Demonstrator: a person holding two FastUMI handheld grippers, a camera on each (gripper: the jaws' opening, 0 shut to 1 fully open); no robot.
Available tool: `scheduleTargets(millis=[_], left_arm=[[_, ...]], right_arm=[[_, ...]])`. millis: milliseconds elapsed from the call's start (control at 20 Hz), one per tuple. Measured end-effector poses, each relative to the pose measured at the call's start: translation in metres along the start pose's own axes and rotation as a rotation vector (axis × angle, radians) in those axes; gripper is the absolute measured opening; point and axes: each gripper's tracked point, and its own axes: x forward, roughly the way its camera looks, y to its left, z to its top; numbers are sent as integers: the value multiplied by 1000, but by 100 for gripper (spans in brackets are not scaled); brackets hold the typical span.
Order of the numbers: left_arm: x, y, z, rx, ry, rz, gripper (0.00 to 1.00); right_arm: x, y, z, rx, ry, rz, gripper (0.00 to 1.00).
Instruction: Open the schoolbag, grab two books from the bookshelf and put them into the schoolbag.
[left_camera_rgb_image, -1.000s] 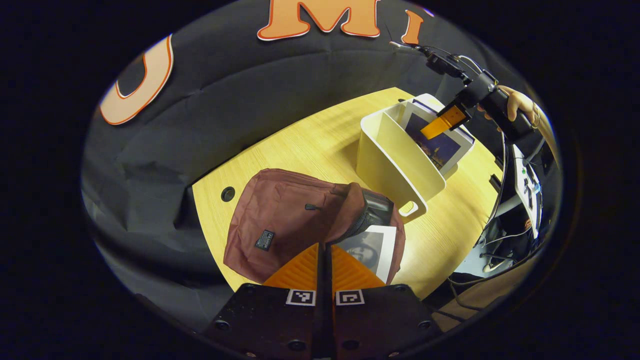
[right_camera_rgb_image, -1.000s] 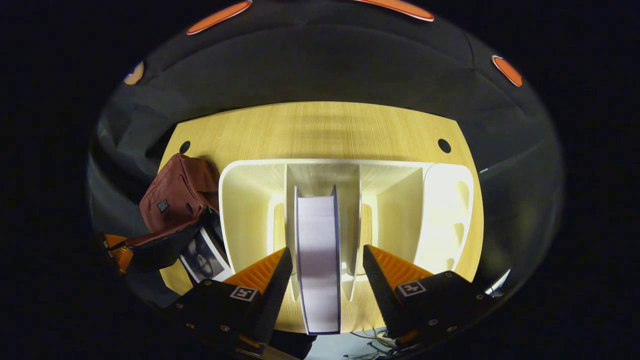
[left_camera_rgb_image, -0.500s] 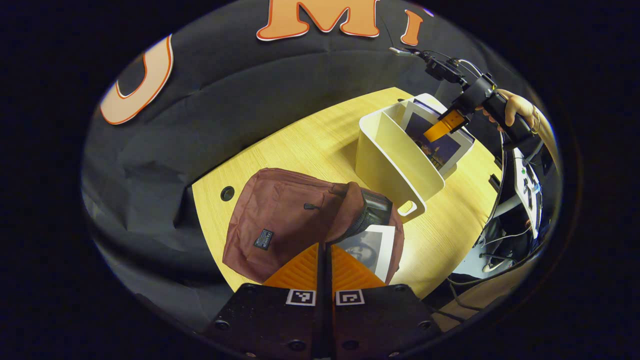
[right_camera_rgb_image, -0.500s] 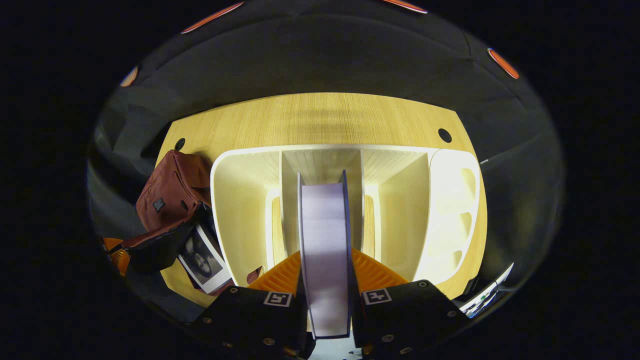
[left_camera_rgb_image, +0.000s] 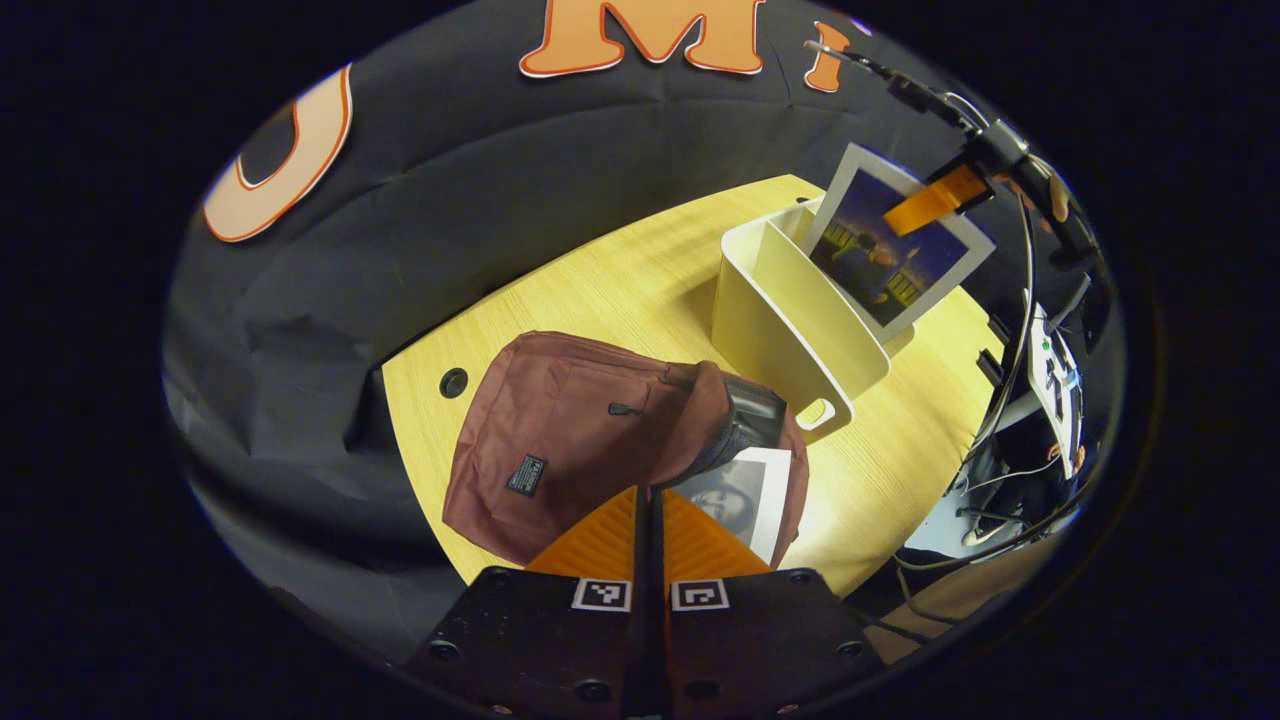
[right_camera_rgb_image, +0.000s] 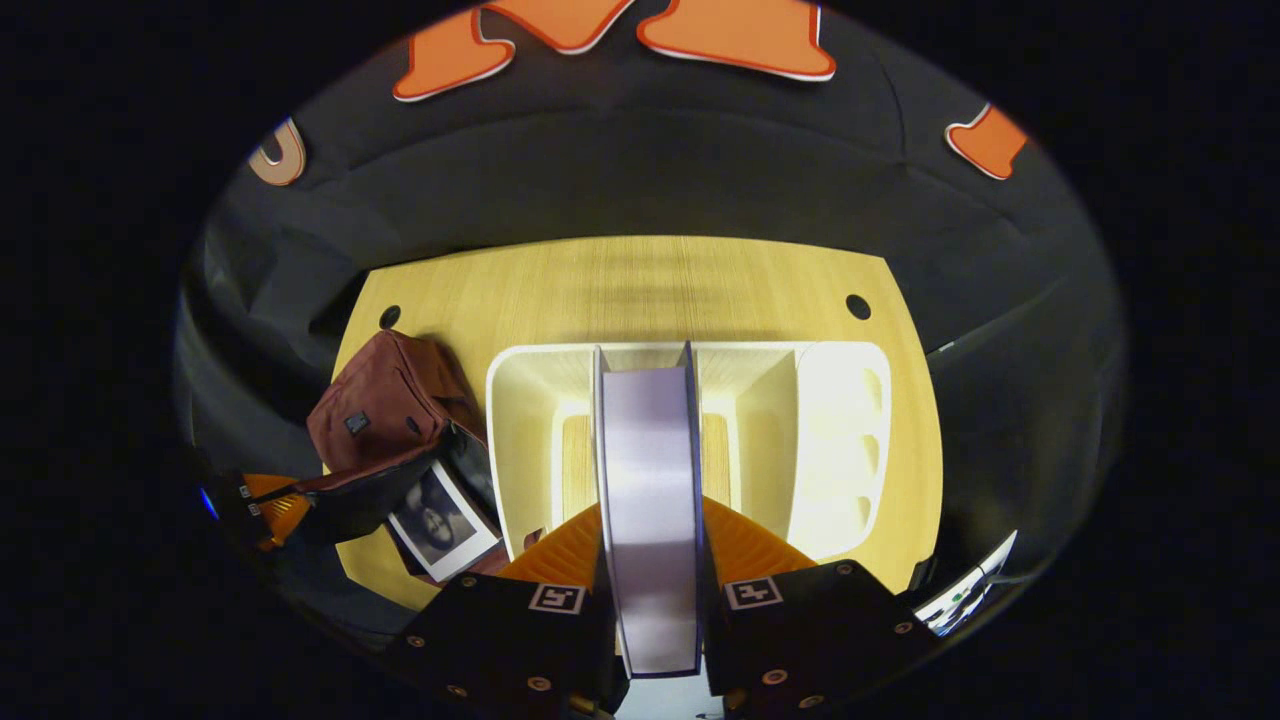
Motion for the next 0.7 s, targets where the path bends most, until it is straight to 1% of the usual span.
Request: scheduleTargets(millis=[100, 250, 350, 450, 500, 600, 700], left_arm=[[2, 0, -1, 3, 5, -3, 1], [3, 5, 0, -2, 8, -1, 0], [5, 4, 0, -5, 9, -2, 1], [7, 5, 1, -7, 10, -3, 1], [7, 5, 0, -7, 10, -3, 1], [8, 6, 1, -6, 11, -3, 1], [7, 6, 2, -3, 8, 1, 1]], right_arm=[[-26, -1, 8, 9, -39, 18, 36], [-67, -6, 21, 1, -112, 10, 36], [-93, 2, 22, 16, -152, 38, 36], [-117, 14, 17, 49, -172, 102, 36], [-127, 22, 11, 65, -179, 145, 36], [-139, 38, 0, 94, -187, 227, 36], [-138, 59, -21, 144, -167, 320, 36]])
